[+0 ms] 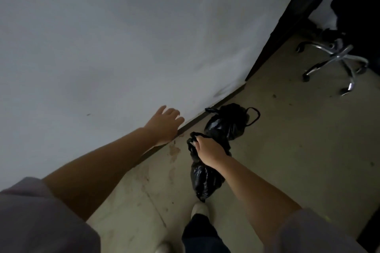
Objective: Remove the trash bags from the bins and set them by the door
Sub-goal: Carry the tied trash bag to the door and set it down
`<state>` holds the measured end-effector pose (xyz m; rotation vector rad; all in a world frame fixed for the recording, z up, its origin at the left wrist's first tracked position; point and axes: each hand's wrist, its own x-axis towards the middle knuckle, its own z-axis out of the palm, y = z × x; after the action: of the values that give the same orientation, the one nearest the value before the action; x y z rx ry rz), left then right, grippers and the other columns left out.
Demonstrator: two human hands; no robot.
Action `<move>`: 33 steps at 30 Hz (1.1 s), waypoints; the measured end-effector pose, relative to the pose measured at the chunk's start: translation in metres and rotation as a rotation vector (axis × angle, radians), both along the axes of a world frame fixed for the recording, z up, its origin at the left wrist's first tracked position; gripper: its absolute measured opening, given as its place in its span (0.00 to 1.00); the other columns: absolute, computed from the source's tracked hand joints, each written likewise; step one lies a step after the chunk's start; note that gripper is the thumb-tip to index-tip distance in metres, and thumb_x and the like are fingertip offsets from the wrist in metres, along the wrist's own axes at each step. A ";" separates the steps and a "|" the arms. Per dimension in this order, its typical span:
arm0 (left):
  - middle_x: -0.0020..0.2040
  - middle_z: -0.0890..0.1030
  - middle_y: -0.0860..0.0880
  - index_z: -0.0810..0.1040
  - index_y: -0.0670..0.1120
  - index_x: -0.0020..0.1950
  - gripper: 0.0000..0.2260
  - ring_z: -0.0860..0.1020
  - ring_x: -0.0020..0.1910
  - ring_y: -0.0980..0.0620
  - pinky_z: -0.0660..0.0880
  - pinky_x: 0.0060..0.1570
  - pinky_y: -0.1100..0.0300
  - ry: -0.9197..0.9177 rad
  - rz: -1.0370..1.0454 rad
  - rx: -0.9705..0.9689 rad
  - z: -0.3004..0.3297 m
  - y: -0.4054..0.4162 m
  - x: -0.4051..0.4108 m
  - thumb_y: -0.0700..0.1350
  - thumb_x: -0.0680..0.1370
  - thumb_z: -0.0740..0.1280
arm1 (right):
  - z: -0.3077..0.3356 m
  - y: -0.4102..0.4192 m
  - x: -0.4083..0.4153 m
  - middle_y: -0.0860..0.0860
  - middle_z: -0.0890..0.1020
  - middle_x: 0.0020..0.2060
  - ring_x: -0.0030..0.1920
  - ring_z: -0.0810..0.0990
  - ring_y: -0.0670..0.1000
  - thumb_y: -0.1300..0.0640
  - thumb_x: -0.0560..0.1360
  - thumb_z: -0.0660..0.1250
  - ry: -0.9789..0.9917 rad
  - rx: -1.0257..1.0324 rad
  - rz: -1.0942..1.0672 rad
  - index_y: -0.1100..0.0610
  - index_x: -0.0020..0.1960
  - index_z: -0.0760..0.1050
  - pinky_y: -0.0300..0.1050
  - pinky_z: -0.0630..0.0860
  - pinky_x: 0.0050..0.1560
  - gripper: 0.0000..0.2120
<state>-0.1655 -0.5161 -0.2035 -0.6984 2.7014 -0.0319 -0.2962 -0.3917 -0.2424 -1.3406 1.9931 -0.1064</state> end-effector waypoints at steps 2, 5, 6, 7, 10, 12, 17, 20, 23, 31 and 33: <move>0.75 0.62 0.43 0.63 0.47 0.73 0.20 0.57 0.76 0.45 0.43 0.74 0.45 -0.045 -0.075 -0.136 -0.019 -0.017 0.005 0.44 0.80 0.55 | -0.032 -0.009 -0.009 0.58 0.81 0.48 0.47 0.80 0.58 0.52 0.82 0.49 0.027 -0.022 -0.005 0.61 0.59 0.70 0.47 0.68 0.39 0.17; 0.78 0.55 0.42 0.58 0.46 0.75 0.22 0.50 0.78 0.45 0.34 0.72 0.43 -0.137 -0.139 -0.297 -0.043 -0.034 0.014 0.45 0.81 0.53 | -0.076 -0.018 -0.019 0.57 0.80 0.46 0.44 0.79 0.58 0.52 0.83 0.49 0.053 -0.028 0.005 0.61 0.59 0.69 0.48 0.69 0.37 0.16; 0.78 0.53 0.42 0.56 0.46 0.76 0.23 0.48 0.78 0.44 0.30 0.70 0.43 -0.163 -0.157 -0.345 -0.052 -0.042 0.018 0.46 0.81 0.52 | -0.089 -0.020 -0.020 0.56 0.78 0.42 0.41 0.78 0.56 0.52 0.83 0.49 0.051 -0.037 0.005 0.61 0.58 0.69 0.47 0.68 0.35 0.16; 0.78 0.51 0.41 0.55 0.46 0.77 0.23 0.48 0.78 0.44 0.27 0.69 0.42 -0.173 -0.182 -0.387 -0.059 -0.051 0.024 0.46 0.81 0.52 | -0.103 -0.023 -0.020 0.53 0.76 0.37 0.37 0.76 0.55 0.52 0.83 0.49 0.048 -0.050 0.005 0.60 0.57 0.69 0.45 0.67 0.32 0.15; 0.77 0.56 0.39 0.62 0.43 0.75 0.24 0.52 0.77 0.41 0.29 0.70 0.43 -0.177 -0.308 -0.562 -0.080 -0.081 0.043 0.45 0.79 0.49 | -0.146 -0.034 -0.017 0.50 0.70 0.31 0.30 0.70 0.51 0.52 0.83 0.49 0.062 -0.084 0.014 0.58 0.50 0.67 0.42 0.61 0.27 0.13; 0.77 0.56 0.38 0.61 0.41 0.74 0.24 0.51 0.77 0.40 0.29 0.69 0.41 -0.277 -0.401 -0.692 -0.091 -0.094 0.050 0.45 0.79 0.50 | -0.176 -0.041 -0.015 0.53 0.75 0.36 0.34 0.75 0.53 0.51 0.83 0.49 0.062 -0.104 0.028 0.59 0.54 0.69 0.43 0.63 0.29 0.14; 0.78 0.44 0.38 0.44 0.41 0.77 0.25 0.41 0.77 0.38 0.27 0.68 0.36 -0.408 -0.474 -0.910 -0.114 -0.112 0.050 0.47 0.82 0.46 | -0.245 -0.053 -0.018 0.56 0.78 0.41 0.45 0.79 0.59 0.51 0.83 0.48 0.072 -0.122 0.049 0.62 0.60 0.69 0.46 0.65 0.37 0.18; 0.78 0.45 0.40 0.45 0.42 0.77 0.26 0.42 0.77 0.40 0.25 0.65 0.36 -0.366 -0.488 -0.980 -0.119 -0.118 0.051 0.51 0.82 0.46 | -0.273 -0.059 -0.021 0.48 0.68 0.32 0.41 0.76 0.59 0.51 0.83 0.49 0.075 -0.114 0.043 0.61 0.52 0.69 0.46 0.65 0.37 0.16; 0.79 0.48 0.42 0.46 0.43 0.77 0.27 0.44 0.78 0.42 0.30 0.69 0.36 -0.347 -0.476 -1.009 -0.119 -0.120 0.051 0.54 0.82 0.47 | -0.287 -0.060 -0.021 0.49 0.68 0.32 0.41 0.76 0.59 0.51 0.83 0.49 0.073 -0.102 0.035 0.63 0.52 0.70 0.47 0.66 0.38 0.17; 0.79 0.45 0.42 0.50 0.43 0.77 0.24 0.42 0.77 0.42 0.30 0.68 0.40 -0.421 -0.342 -0.748 -0.096 -0.094 0.041 0.47 0.82 0.49 | -0.194 -0.048 -0.027 0.57 0.71 0.62 0.64 0.71 0.59 0.45 0.79 0.57 0.105 0.151 0.123 0.59 0.69 0.64 0.50 0.72 0.57 0.24; 0.79 0.47 0.42 0.54 0.43 0.77 0.23 0.43 0.78 0.44 0.32 0.71 0.43 -0.417 -0.263 -0.578 -0.079 -0.082 0.037 0.45 0.82 0.50 | -0.146 -0.046 -0.035 0.58 0.70 0.65 0.64 0.71 0.58 0.46 0.80 0.56 0.105 0.230 0.135 0.59 0.71 0.63 0.51 0.72 0.59 0.24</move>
<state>-0.1289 -0.5983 -0.2820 -0.4109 2.3481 -0.9406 -0.3313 -0.4372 -0.3879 -1.3484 1.9269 0.2531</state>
